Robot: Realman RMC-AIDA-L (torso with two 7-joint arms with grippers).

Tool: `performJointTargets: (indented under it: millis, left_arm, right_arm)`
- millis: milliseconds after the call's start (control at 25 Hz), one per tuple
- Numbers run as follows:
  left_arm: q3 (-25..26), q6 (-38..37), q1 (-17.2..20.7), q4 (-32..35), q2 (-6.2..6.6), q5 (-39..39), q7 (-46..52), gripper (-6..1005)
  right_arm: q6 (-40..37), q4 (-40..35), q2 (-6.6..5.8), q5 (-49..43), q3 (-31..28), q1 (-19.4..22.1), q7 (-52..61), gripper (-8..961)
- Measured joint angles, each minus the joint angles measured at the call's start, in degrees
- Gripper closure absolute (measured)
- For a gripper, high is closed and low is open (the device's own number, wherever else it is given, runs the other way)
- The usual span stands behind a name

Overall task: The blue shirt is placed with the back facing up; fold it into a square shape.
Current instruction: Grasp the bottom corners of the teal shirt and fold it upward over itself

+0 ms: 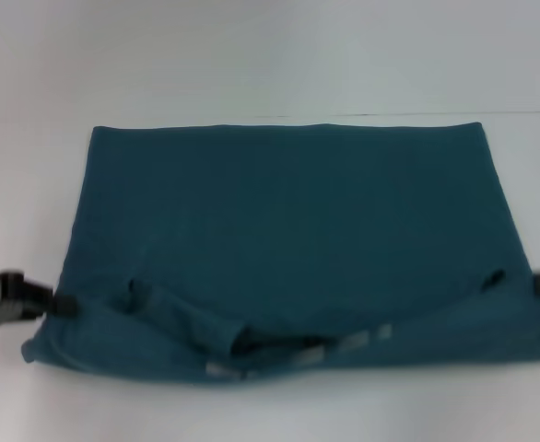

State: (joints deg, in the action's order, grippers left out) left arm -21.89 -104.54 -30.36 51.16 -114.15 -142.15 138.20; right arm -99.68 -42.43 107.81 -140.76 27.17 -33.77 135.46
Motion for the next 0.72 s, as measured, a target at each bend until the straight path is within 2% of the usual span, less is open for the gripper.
performJointTargets:
  millis: [120, 200, 240, 440, 600, 720]
  left_arm:
    - [0.01, 3.2, -2.63, -0.52, 0.41, 0.02, 2.12, 950]
    - [-0.26, 4.66, -4.33, -0.85, 0.53, 0.01, 3.16, 950]
    - [-0.5, 6.08, -6.34, -0.98, 0.57, 0.03, 4.21, 949]
    - [-0.68, 9.46, -9.51, -1.16, 0.85, -0.02, 5.68, 948]
    - [-1.62, 16.1, -11.96, -3.25, 1.19, -0.25, 6.44, 947]
    - [-5.33, 21.69, -12.28, -3.93, 0.88, -0.33, 7.53, 946]
  right_arm:
    - [4.64, 0.19, -0.37, 3.53, -3.16, -1.1, 2.01, 919]
    - [5.91, 0.2, -0.39, 4.5, -3.29, -1.23, 2.4, 919]
    - [6.88, 0.2, -0.4, 5.42, -3.4, -1.4, 2.79, 919]
    - [13.08, 0.19, -0.34, 8.45, -3.28, -2.51, 3.98, 919]
    - [20.35, 0.49, 0.61, 9.2, -2.53, -3.03, 4.04, 919]
    - [26.13, 1.78, 1.33, 9.24, -1.04, -3.25, 3.65, 919]
